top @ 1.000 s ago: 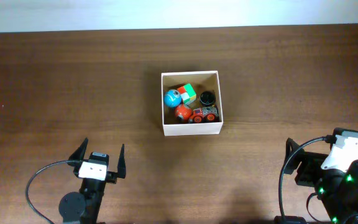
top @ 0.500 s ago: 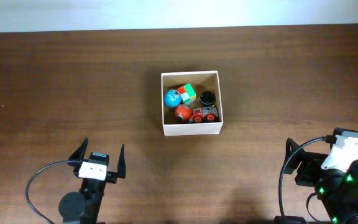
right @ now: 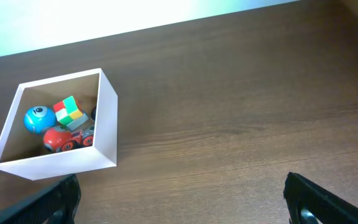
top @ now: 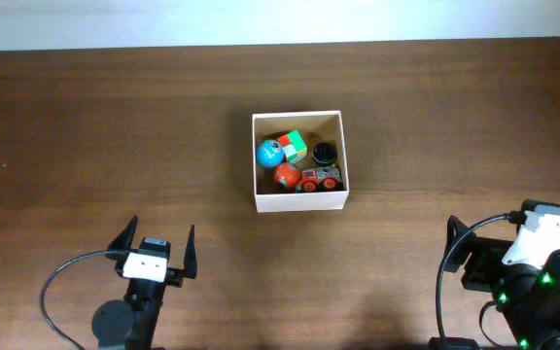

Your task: Pack container

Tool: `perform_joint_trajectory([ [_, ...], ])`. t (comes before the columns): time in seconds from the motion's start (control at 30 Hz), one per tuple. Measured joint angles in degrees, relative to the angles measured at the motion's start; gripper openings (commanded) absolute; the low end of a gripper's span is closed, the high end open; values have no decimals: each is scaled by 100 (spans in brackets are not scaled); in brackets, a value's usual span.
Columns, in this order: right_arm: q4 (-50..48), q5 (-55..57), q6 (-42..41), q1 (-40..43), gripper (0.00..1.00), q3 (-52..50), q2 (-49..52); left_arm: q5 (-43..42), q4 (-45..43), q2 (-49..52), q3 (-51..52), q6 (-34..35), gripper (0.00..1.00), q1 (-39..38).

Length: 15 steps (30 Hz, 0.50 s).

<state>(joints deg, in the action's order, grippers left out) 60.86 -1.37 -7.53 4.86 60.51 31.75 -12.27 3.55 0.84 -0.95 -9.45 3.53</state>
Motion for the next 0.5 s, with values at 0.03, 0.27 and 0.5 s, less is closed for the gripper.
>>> perform_joint_trajectory([
  [0.03, 0, 0, 0, 0, 99, 0, 2, 0, 0, 0, 0, 0, 99, 0],
  [0.27, 35, 0, 0, 0, 99, 0, 0, 0, -2, 0, 0, 0, 99, 0],
  [0.5, -931, 188, 48, 0, 99, -625, -520, 2, -2, 0, 0, 0, 99, 0],
])
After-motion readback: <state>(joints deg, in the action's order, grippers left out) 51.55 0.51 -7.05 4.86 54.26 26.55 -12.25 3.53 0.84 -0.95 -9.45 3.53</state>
